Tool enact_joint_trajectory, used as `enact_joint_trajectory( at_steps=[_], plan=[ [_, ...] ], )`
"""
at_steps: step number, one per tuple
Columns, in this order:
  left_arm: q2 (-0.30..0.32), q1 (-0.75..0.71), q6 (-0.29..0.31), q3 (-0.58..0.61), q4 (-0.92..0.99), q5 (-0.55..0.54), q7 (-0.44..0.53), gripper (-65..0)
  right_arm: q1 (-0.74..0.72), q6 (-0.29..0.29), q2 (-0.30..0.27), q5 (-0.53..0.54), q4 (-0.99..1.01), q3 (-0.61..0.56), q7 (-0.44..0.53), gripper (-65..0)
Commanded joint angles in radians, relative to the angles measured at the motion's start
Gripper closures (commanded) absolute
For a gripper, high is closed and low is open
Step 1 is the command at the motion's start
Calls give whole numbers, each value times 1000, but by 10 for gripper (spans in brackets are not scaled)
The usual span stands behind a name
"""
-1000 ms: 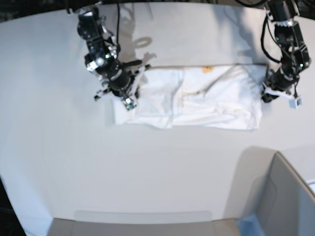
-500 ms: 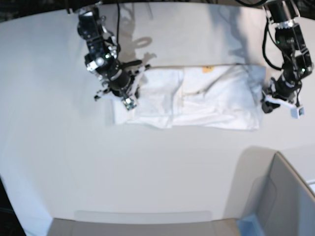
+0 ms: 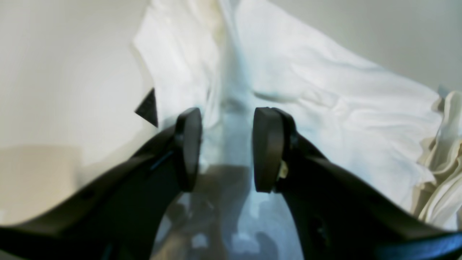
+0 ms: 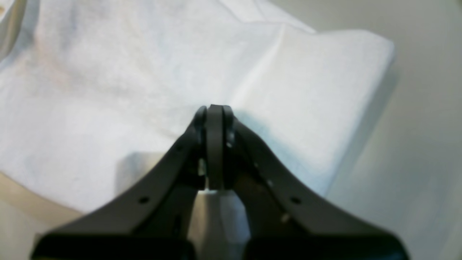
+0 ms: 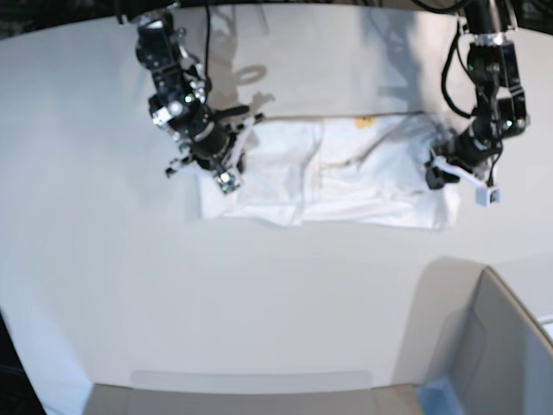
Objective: Layout the t-shirt on the table in an organized manner, then fold the t-shirt properly
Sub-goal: 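Release the strip end with the left gripper and press the fold edge, then grasp the folded shirt's edge with the left gripper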
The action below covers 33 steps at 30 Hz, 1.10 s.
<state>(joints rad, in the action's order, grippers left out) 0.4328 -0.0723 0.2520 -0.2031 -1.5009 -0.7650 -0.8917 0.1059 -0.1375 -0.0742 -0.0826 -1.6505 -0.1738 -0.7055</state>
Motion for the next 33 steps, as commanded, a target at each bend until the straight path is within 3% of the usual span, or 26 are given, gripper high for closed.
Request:
enact_joint_trajectory(
  at_steps=[1, 8, 20, 33],
  plan=[
    [19, 18, 4, -3, 4, -7, 15, -251, -5, 2, -2, -6, -15, 1, 4, 0],
    [25, 21, 4, -12, 151, -6, 95, -250, -1, 2, -5, -7, -15, 1, -1, 0],
    [47, -14, 2, -14, -50, -6, 99, -249, 1, 2, -16, -7, -15, 1, -1, 0],
    [76, -14, -4, -11, 104, -4, 139, -249, -2, 2, -16, -7, -15, 1, -1, 0]
  ],
)
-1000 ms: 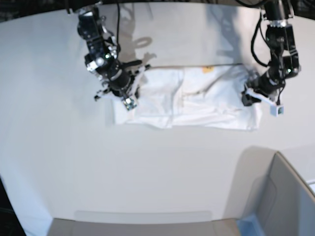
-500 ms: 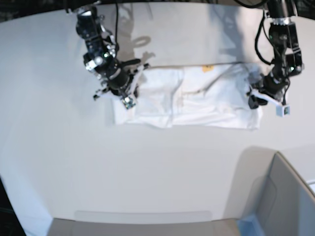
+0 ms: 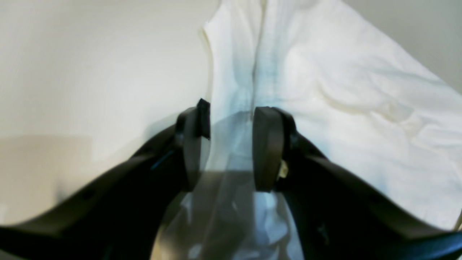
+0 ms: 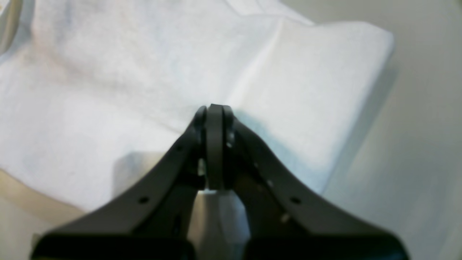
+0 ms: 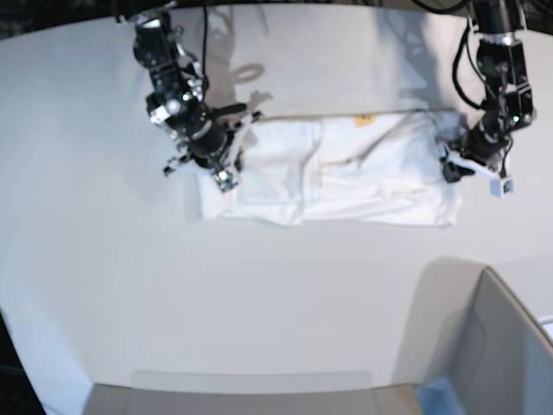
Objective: Layout the t-shirt on the table in an organized manner, then fold the t-shirt properly
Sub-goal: 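Grasp the folded shirt's edge with the left gripper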
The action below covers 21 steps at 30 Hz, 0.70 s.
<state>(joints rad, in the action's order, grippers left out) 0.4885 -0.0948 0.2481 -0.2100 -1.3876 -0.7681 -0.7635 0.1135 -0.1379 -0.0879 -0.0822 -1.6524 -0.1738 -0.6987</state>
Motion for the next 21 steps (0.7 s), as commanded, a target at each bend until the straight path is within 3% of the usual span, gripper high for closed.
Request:
enact_joint_trajectory(
  at_steps=[1, 12, 18, 21],
  plan=[
    [20, 8, 0, 1, -8, -1, 12, -249, -10, 2, -2, -8, -13, 1, -8, 0],
    [14, 7, 6, 163, -62, -1, 9, -205, -8, 2, 1, -8, -13, 1, -8, 0],
    [14, 13, 6, 175, -59, -1, 14, -198, -5, 2, 1, -8, -13, 1, -9, 0],
    [19, 13, 1, 143, -55, -1, 9, -124, -5, 2, -2, -8, -13, 1, -9, 0]
  ],
)
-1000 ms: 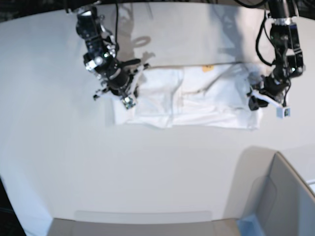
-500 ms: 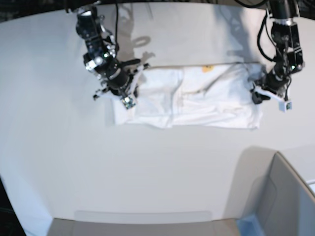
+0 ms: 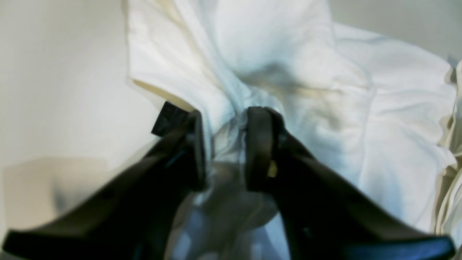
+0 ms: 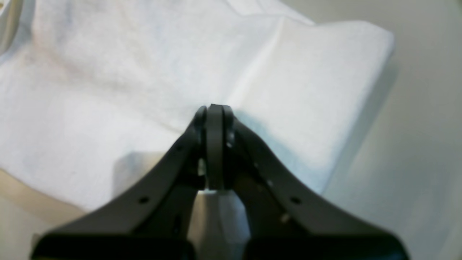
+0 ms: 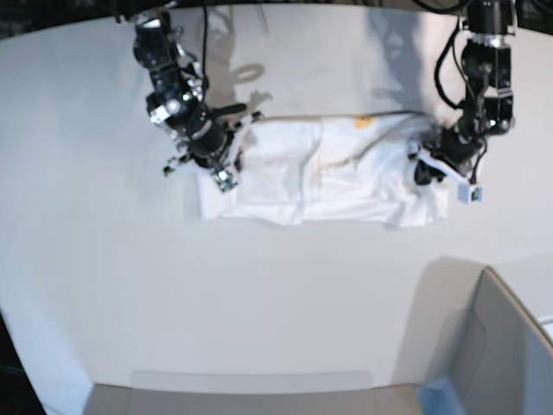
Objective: Layout the t-shirt on the table in an organized manner, then fold the t-shirt properly
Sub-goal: 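Grasp the folded shirt's edge with the left gripper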
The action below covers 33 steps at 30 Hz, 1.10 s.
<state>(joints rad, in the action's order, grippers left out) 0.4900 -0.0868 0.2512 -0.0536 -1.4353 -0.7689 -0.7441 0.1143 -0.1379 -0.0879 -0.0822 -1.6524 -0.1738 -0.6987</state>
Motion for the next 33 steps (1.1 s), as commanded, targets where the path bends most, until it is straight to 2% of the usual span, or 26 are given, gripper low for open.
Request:
enact_joint_trajectory(
  at_steps=[1, 3, 9, 14, 25, 33],
  plan=[
    [12, 5, -2, -39, 3, -1, -12, -91, -6, 2, -2, -8, -13, 1, -9, 0],
    [3, 6, -2, -96, 44, -1, -12, -2, -6, 2, 1, -8, -13, -2, -9, 0],
    [-1, 29, 0, -183, 112, -1, -12, 0, -6, 2, 1, -8, -13, -5, -9, 0],
    [-3, 26, 1, -219, 15, -4, -21, 0, -8, 2, 3, -6, -13, -5, -9, 0],
    [-41, 26, -2, -214, -253, -4, -223, 0, -8, 2, 6, -1, -12, -7, -9, 0],
    [-130, 31, -3, -213, -399, -2, -340, 0, -11, 2, 18, 0, -7, -8, -3, 0]
  ],
)
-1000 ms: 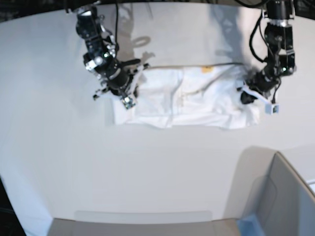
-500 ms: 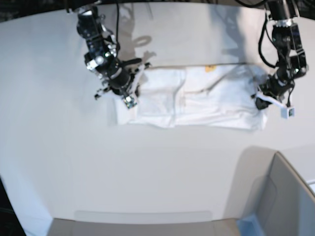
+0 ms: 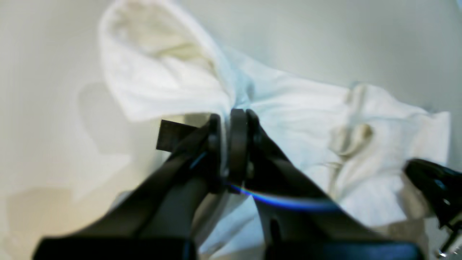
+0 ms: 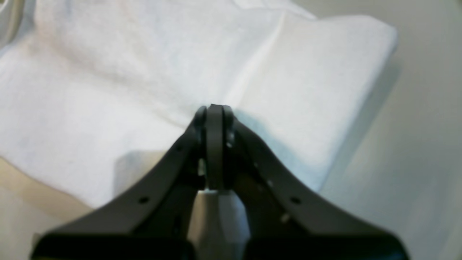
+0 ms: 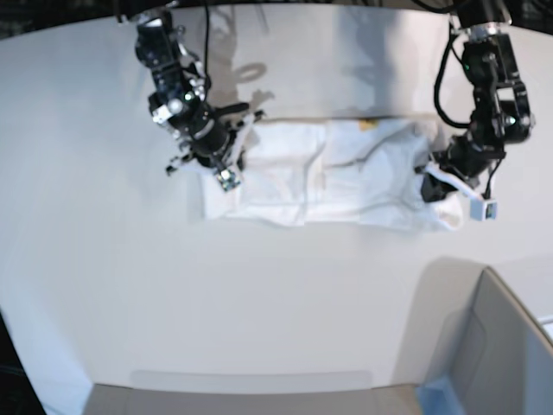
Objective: Layout the t-shirt on the table in an organized manner, then fold the t-shirt properly
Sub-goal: 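Grasp the folded shirt's edge with the left gripper, then lift the grasped edge with the left gripper and fold it toward the right gripper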
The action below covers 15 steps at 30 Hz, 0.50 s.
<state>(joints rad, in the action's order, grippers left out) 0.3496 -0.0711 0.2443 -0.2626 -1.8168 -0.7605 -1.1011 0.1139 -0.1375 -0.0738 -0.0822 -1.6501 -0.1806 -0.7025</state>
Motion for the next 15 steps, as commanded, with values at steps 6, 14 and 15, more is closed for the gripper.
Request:
enact_joint_trajectory(
  at_steps=[6, 14, 15],
  plan=[
    [-42, 14, 3, -2, -114, -11, -18, 0, -56, -6, 39, 0, 77, -35, 4, 0],
    [-44, 11, 2, 41, -134, -11, -18, 0, -55, -4, 42, 0, -5, -147, 71, 0],
    [-44, 11, 2, 41, -134, -11, -18, 0, -47, -4, 42, 0, -29, -147, 73, 0]
  ],
)
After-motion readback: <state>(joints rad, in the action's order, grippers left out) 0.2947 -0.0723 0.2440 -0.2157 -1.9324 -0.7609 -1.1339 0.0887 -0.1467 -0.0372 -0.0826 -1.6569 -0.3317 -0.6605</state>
